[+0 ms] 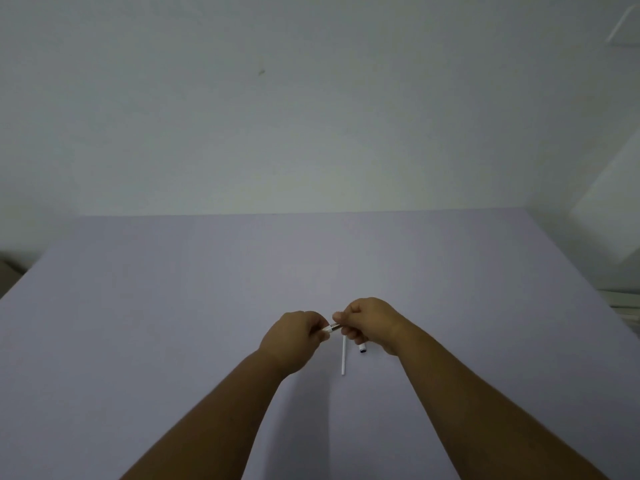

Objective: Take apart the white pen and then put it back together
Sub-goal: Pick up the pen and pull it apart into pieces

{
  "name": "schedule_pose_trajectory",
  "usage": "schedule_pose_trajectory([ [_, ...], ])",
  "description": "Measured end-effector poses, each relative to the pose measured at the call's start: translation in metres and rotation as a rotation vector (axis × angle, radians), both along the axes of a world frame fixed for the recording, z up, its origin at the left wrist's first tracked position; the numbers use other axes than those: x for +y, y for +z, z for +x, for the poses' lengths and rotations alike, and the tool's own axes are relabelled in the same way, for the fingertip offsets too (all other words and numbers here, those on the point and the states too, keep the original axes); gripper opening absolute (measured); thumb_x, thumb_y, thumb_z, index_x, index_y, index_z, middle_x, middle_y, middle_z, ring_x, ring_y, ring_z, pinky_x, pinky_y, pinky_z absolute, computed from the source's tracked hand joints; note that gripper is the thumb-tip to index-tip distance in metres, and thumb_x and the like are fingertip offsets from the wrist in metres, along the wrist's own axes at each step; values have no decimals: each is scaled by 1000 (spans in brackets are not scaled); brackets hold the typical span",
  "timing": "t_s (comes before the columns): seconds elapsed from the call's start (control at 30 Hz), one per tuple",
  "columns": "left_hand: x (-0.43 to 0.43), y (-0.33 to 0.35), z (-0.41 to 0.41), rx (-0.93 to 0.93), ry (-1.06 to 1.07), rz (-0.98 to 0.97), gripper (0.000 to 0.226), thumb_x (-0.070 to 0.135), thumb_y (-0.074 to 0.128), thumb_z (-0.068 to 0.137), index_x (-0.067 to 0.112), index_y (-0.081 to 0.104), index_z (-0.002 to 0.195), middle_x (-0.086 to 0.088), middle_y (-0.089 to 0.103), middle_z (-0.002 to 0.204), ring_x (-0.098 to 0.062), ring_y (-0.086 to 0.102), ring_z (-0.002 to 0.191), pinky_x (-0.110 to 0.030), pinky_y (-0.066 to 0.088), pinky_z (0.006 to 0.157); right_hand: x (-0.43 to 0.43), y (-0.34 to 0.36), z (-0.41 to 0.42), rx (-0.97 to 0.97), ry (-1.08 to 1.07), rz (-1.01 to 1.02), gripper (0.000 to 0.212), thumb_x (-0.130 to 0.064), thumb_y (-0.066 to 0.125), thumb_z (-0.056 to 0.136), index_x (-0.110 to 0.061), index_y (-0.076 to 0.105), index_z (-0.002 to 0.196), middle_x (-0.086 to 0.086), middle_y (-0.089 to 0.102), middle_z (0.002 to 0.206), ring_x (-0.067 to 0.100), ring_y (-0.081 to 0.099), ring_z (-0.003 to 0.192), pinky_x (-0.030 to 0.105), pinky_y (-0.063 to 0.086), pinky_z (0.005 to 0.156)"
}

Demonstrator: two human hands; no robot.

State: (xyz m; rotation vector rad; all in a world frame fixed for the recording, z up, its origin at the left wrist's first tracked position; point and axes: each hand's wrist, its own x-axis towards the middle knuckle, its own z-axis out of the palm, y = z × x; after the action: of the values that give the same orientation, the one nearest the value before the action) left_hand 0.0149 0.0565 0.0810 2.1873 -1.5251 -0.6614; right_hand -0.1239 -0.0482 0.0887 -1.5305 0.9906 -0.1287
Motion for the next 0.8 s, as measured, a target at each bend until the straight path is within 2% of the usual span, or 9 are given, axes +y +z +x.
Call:
schedule_pose_trajectory([
  [0.1,0,0,-1,-10,-18,-8,18,29,54,91,18,68,97,4,63,81,-11,53,70,-20,36,58,-2,0,-2,-53,41,7,9,-8,68,81,-15,65,85,3,65,84,14,62,76,25,53,75],
  [0.17,0,0,-2,-19,-23,-19,18,29,54,91,18,67,94,5,61,78,-12,52,70,-20,35,57,-2,4,-3,-34,27,47,13,-18,71,80,-12,66,91,4,67,83,15,63,75,24,53,69],
  [0.23,-1,1,-2,-23,-21,-21,17,28,53,92,17,67,94,6,58,76,-13,52,69,-20,35,56,-2,5,-3,26,17,24,20,-30,69,82,-10,66,80,3,67,73,12,61,62,22,52,59],
  [0.3,-2,2,-3,-24,-20,-18,18,28,53,92,17,68,96,5,59,78,-12,52,69,-20,36,57,-2,4,-4,25,16,-33,13,-23,67,83,-14,64,74,3,66,72,11,58,61,22,51,60],
  [0.4,-2,2,-2,-14,-15,-27,18,27,54,92,18,68,96,6,60,78,-11,53,68,-19,37,57,-3,1,-5,-45,43,-22,10,-9,70,79,-18,65,82,2,66,82,13,61,73,25,52,71],
  [0.53,-2,3,-1,-34,-25,-30,18,28,53,92,17,67,93,4,61,77,-13,53,69,-21,37,57,-2,5,-5,6,26,35,20,-32,68,83,-13,66,79,2,68,73,11,61,61,21,52,58],
  [0.63,-3,3,-2,-35,-24,-15,18,28,53,92,18,67,98,2,66,85,-12,54,71,-24,42,64,-1,6,-5,-11,40,-20,6,-13,66,83,-15,65,78,4,66,77,13,60,66,24,52,66],
  [0.7,-3,3,-2,-31,-18,-16,18,28,53,92,18,68,98,1,67,87,-13,55,72,-24,43,65,-2,6,-4,-48,54,-15,14,-4,68,79,-17,65,85,4,66,84,15,63,74,25,53,72],
  [0.8,-4,3,0,-42,-19,-26,18,28,53,92,18,67,96,2,64,81,-13,54,71,-23,40,62,-2,7,-3,-16,49,20,9,-22,70,82,-15,66,83,3,68,78,13,63,68,22,53,62],
])
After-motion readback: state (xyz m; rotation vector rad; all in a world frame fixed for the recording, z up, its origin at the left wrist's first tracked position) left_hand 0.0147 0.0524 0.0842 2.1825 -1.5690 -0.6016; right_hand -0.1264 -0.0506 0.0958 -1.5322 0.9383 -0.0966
